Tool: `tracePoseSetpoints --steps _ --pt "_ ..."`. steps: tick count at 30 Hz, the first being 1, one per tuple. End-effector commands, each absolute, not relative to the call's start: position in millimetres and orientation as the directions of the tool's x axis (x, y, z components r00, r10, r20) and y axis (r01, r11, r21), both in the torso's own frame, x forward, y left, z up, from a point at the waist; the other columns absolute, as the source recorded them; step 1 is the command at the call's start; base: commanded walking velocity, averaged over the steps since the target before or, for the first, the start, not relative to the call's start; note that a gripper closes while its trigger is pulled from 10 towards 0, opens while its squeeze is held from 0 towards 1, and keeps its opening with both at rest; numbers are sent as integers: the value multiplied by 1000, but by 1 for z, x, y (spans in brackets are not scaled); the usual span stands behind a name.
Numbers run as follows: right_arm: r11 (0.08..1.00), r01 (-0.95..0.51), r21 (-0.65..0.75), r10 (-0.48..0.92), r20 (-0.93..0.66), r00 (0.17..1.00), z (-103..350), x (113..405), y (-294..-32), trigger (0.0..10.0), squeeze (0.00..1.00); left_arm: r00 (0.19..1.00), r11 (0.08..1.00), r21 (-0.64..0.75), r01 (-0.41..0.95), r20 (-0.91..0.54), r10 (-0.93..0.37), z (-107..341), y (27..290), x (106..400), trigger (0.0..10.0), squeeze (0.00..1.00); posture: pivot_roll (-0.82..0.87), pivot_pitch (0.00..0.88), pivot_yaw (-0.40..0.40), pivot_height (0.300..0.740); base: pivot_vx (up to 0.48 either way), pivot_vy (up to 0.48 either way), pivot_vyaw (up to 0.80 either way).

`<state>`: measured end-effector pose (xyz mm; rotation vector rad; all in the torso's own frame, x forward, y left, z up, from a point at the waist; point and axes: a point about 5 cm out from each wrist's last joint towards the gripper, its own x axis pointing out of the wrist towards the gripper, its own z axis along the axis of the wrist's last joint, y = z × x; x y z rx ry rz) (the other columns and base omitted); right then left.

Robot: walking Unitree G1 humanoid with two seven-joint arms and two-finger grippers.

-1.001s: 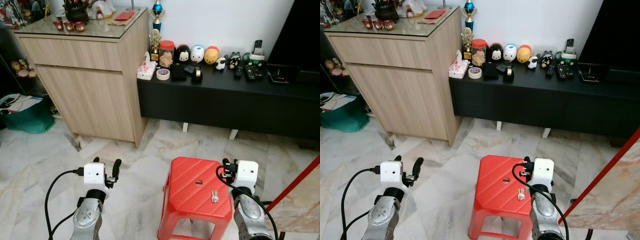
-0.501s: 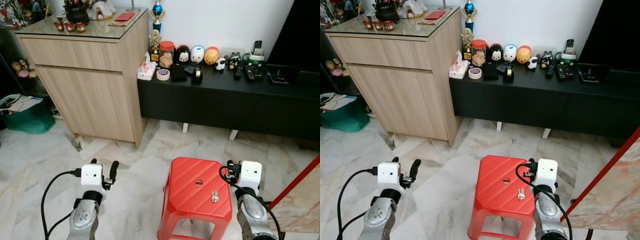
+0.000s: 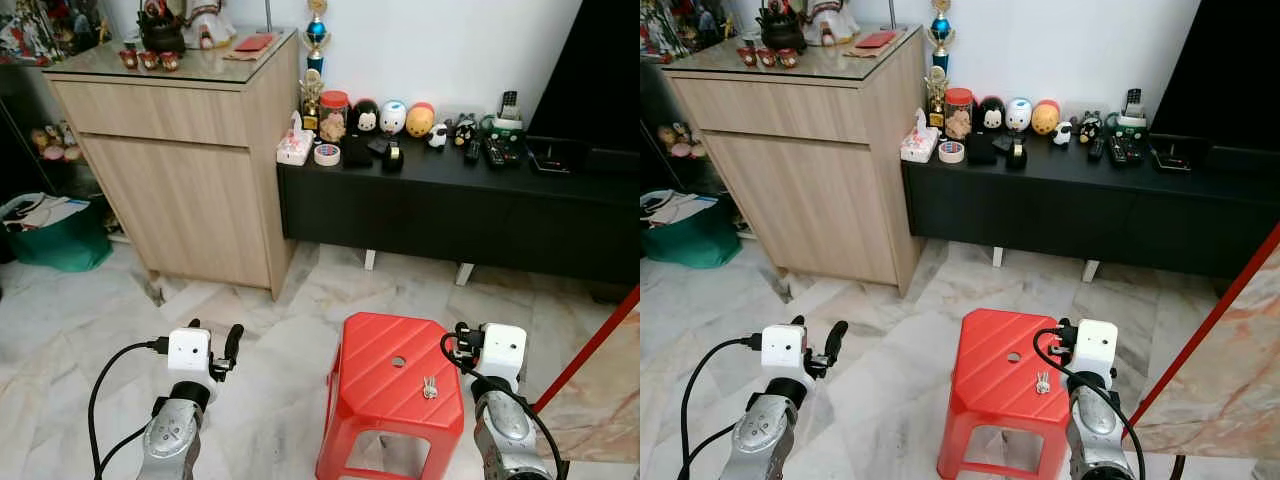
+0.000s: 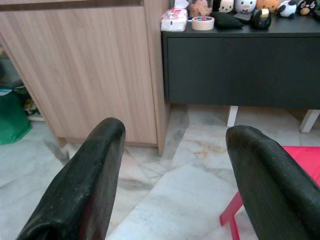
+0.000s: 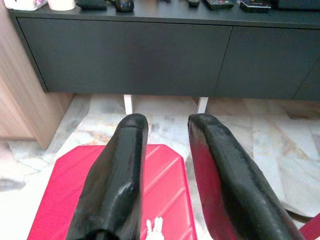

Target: Hang keys on a hook

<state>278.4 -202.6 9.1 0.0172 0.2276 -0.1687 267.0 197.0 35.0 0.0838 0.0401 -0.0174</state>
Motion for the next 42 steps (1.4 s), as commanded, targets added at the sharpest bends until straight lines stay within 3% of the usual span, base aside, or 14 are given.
tracePoseSetpoints --steps 1,8,42 --pt "985 170 -8 -166 -254 953 7 279 -203 10000 0 999 997 79 11 -42 -8 36 200 268 10000 0 37 0 -39 676 0 0 0" --pt "985 174 -11 -171 -258 951 6 278 -204 10000 0 999 997 77 2 -46 2 36 201 267 10000 0 43 0 -40 628 0 0 0" --pt "982 188 35 -171 -285 943 4 280 -204 10000 0 997 998 54 18 -80 -13 34 200 267 10000 0 53 0 -38 628 14 0 0"
